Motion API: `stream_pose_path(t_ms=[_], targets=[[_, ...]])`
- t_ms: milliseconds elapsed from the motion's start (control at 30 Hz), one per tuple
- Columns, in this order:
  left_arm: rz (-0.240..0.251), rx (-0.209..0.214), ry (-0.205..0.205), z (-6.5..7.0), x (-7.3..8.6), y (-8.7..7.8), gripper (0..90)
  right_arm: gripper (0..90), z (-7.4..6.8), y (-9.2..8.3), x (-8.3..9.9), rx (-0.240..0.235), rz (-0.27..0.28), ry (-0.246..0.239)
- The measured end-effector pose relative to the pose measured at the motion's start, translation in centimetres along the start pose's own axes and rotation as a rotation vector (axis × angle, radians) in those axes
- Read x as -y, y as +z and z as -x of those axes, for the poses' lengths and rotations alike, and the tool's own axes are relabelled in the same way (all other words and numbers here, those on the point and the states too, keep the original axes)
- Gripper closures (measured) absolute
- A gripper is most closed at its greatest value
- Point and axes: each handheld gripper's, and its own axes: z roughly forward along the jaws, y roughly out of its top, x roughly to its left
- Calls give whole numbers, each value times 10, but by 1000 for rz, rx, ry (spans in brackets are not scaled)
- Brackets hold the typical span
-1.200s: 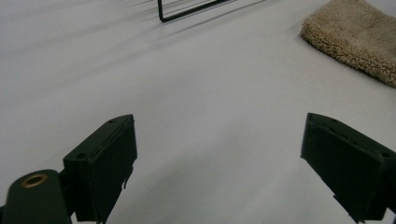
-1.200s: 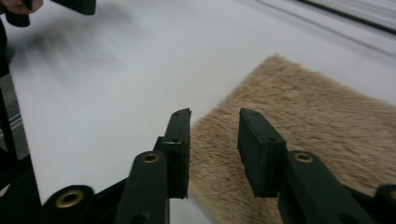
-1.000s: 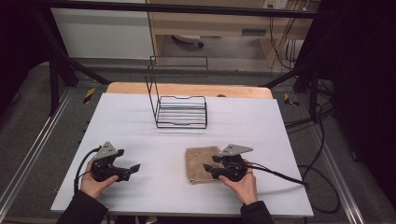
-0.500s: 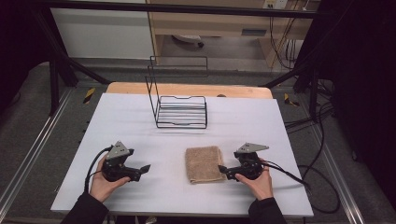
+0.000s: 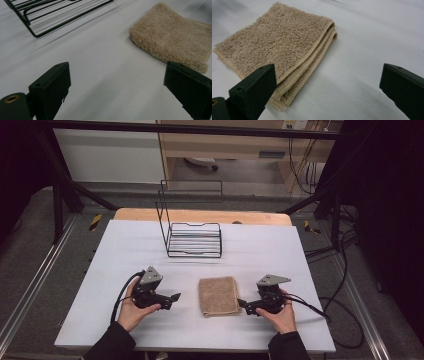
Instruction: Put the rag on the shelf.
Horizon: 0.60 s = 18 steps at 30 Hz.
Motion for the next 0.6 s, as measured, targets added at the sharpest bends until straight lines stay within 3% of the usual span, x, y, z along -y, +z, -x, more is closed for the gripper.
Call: stream_pose_path(t_ms=[233, 367, 600], targets=[[-20, -10, -1, 12, -20, 22, 105, 14, 5, -5, 4, 13, 11, 18], [-34, -9, -28, 17, -30, 36, 135, 14, 6, -6, 5, 16, 22, 18], [-70, -37, -57, 24, -42, 62, 255, 13, 6, -6, 5, 15, 21, 24]])
